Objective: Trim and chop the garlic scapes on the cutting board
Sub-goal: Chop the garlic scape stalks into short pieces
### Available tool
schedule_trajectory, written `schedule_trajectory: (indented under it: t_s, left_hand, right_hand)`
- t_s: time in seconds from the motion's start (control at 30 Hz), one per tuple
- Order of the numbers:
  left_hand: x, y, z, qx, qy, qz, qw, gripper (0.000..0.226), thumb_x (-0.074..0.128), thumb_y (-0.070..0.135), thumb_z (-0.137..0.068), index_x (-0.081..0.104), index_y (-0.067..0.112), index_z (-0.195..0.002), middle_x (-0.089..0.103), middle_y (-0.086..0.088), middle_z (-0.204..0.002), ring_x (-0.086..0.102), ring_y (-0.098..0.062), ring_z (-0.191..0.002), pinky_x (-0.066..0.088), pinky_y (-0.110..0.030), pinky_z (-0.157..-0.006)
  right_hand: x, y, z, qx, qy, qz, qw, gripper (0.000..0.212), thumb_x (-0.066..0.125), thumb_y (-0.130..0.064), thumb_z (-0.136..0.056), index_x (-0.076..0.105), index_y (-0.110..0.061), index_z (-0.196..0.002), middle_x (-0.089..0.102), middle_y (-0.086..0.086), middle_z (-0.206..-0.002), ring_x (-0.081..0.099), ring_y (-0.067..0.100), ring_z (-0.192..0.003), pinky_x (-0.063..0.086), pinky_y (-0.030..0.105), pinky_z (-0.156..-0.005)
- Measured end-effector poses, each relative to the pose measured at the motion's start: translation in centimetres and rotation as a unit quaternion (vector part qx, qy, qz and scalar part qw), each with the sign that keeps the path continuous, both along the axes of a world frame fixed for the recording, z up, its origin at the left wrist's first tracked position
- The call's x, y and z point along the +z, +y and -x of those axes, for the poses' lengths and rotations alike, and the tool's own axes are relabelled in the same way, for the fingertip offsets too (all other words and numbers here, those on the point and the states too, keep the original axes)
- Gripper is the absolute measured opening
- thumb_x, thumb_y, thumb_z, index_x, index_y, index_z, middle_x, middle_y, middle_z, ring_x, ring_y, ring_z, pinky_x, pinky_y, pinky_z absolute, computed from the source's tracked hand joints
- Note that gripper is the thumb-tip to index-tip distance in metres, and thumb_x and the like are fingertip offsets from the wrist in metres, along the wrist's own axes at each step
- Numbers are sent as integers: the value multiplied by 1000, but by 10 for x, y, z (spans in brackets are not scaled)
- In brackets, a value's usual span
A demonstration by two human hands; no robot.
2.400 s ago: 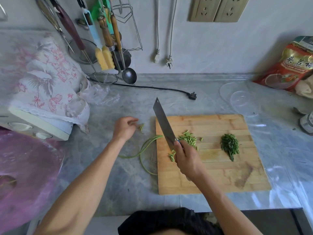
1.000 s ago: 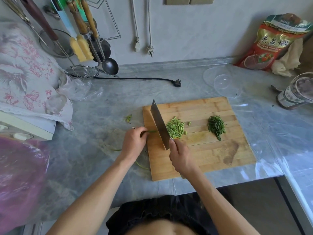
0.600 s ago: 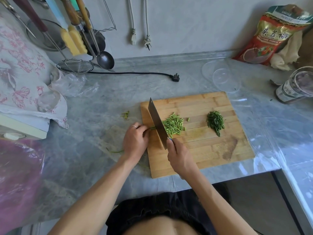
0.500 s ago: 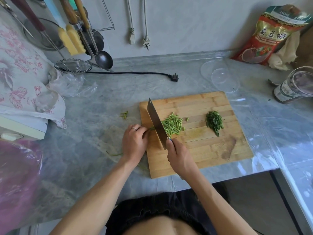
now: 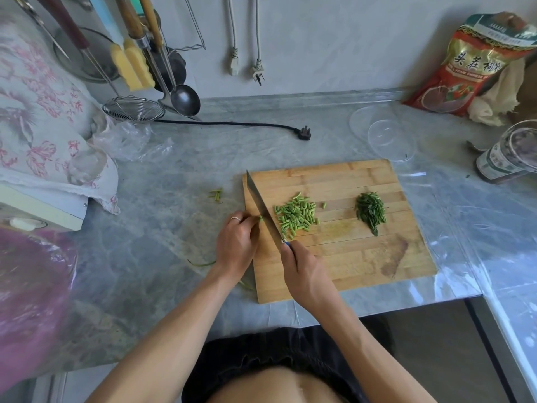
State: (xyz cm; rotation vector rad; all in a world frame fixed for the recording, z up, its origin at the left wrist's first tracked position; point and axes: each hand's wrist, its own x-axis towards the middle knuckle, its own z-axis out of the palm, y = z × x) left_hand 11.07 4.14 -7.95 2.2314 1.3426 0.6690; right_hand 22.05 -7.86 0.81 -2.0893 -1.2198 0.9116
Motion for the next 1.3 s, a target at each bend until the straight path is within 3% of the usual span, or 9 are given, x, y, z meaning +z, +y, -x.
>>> schedule_trajectory:
  t_s: [0.13,0.33,0.53,0.7,0.8,0.97,1.03,1.17,1.3]
  left_hand:
    - [1,-1,-2,10,-7,7,1000,25,59,14,-86,76,12,-104,67,-8,-97,63,-30,-95,55,-39,-70]
    - [2,-4,-6,38,-20,33,999,17,67,12,-86,76,14,-100,66,-6,-96,62,-26,-93,53,-38,-68]
    - [-1,-8,-7,57,-88,72,992,16,66,13,-89,76,12,-101,67,-2,-102,63,-19,-95,54,-37,-78]
    - [-8,-9,-7,59,-86,77,992,17,65,16,-90,77,10,-100,67,-2,-103,61,-18,-97,53,-40,-79]
    - [-12,-9,-6,58,-73,68,993,18,64,16,-89,77,10,-99,67,-3,-102,60,-20,-98,53,-41,-76]
    - [-9,-8,-7,65,-81,66,992,16,66,12,-89,77,10,-101,68,-2,-101,62,-21,-99,54,-41,-77]
    - [-4,-9,-7,57,-75,58,994,17,65,11,-90,76,10,-102,68,-3,-100,62,-23,-97,54,-41,-77]
    - [-1,-7,-4,26,-37,13,999,20,61,10,-86,76,7,-100,69,-7,-98,64,-27,-91,55,-38,-73]
    - [-3,-6,2,-17,-4,1,1000,27,59,3,-85,75,4,-107,69,-10,-107,64,-30,-98,56,-39,-80]
  right_hand:
    - [5,0,3,32,-22,-16,999,33,35,-21,-105,33,-20,-72,33,-6,-60,34,29,-53,33,48,-53]
    - [-6,0,1,-11,-24,-11,1000,31,38,-33,-104,38,-22,-74,37,-4,-48,29,16,-39,22,26,-41]
    - [-12,0,3,21,-52,9,998,33,28,-42,-103,41,-17,-88,47,4,-55,35,17,-38,24,29,-39]
    - [-7,4,2,56,-96,84,990,30,21,-41,-103,41,-20,-108,39,-7,-70,36,8,-57,28,19,-51]
    - [-9,6,8,42,-91,31,994,22,27,-39,-104,37,-20,-99,40,-2,-58,38,19,-47,23,28,-41]
    - [-18,16,8,18,-65,7,998,26,30,-37,-104,41,-14,-99,43,2,-53,35,19,-39,19,29,-39]
    - [-21,9,9,26,-81,3,996,25,29,-38,-104,39,-16,-95,44,2,-55,35,19,-38,20,28,-38]
    - [-22,4,10,-30,-20,20,999,26,31,-37,-104,40,-18,-88,48,6,-55,43,26,-43,32,38,-44]
    - [-21,10,3,-63,-24,27,997,23,31,-35,-105,39,-21,-89,46,-3,-57,43,14,-42,28,23,-39]
